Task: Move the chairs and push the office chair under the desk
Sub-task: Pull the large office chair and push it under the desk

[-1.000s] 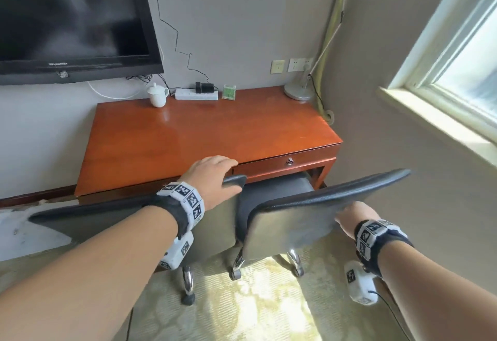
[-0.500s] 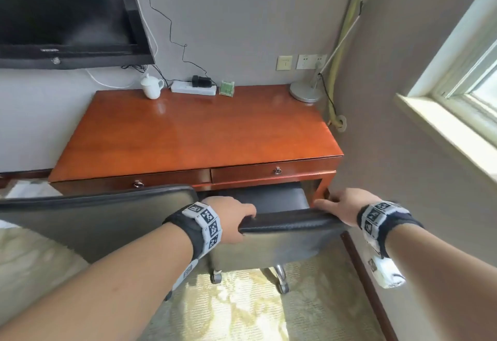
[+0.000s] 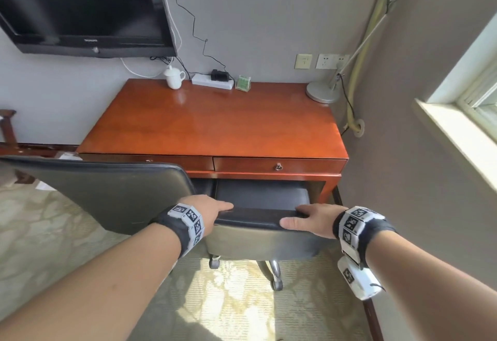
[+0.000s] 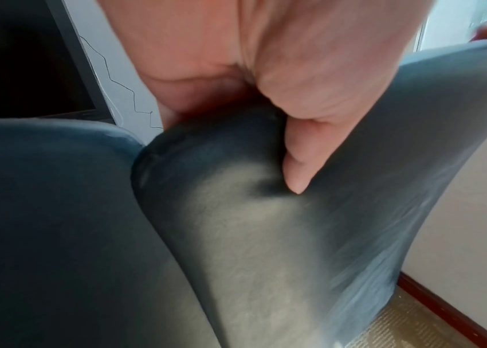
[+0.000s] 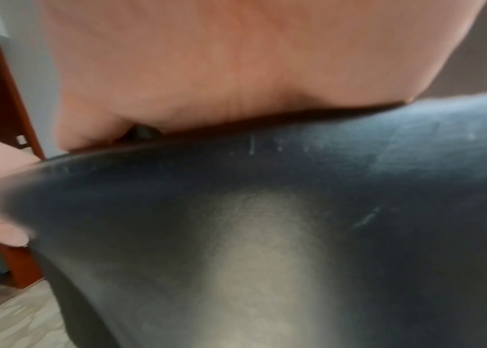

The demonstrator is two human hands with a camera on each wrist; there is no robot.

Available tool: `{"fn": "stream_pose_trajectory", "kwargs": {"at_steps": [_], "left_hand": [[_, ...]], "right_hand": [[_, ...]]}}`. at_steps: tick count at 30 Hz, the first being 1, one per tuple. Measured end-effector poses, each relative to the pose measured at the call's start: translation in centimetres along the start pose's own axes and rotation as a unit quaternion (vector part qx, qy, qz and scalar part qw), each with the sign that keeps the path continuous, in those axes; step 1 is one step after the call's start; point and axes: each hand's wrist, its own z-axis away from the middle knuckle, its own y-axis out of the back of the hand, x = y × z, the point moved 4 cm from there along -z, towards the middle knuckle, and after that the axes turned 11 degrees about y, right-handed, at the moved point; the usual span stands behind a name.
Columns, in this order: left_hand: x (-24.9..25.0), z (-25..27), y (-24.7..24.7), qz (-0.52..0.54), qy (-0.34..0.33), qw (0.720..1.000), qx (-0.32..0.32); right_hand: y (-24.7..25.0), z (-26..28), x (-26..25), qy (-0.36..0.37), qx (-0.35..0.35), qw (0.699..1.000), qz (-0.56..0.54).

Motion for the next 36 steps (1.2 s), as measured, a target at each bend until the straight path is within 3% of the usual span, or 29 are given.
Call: {"fn": "stream_pose_trajectory", "kwargs": {"at_steps": [9, 16, 29, 33, 36], "left_hand": [[-1.9, 1.7, -3.4, 0.054, 0.033, 0.992, 0.105], [-1.5, 1.6, -4.8, 0.138, 0.070, 0.966, 0.208], [-1.9, -1.6, -2.2, 0.148, 0.063, 0.966, 0.204], [-1.3, -3.6, -0.2, 0.148, 0.058, 0.962, 0.223], [-0.5, -5.3, 1.6, 0.148, 0.060, 0.967, 0.200]], "right_hand": [[-3.7, 2.8, -2.5, 0.025, 0.024, 0.999, -0.001], [-3.6, 3.3, -1.7, 0.019, 0.046, 0.999, 0.014], [-1.4, 0.4, -0.9, 0.019, 0.052, 0.998, 0.025], [0.7, -0.8, -0.4, 0.014, 0.058, 0.998, 0.021], [2.7, -2.0, 0.7, -0.001, 0.087, 0.996, 0.026]]}}
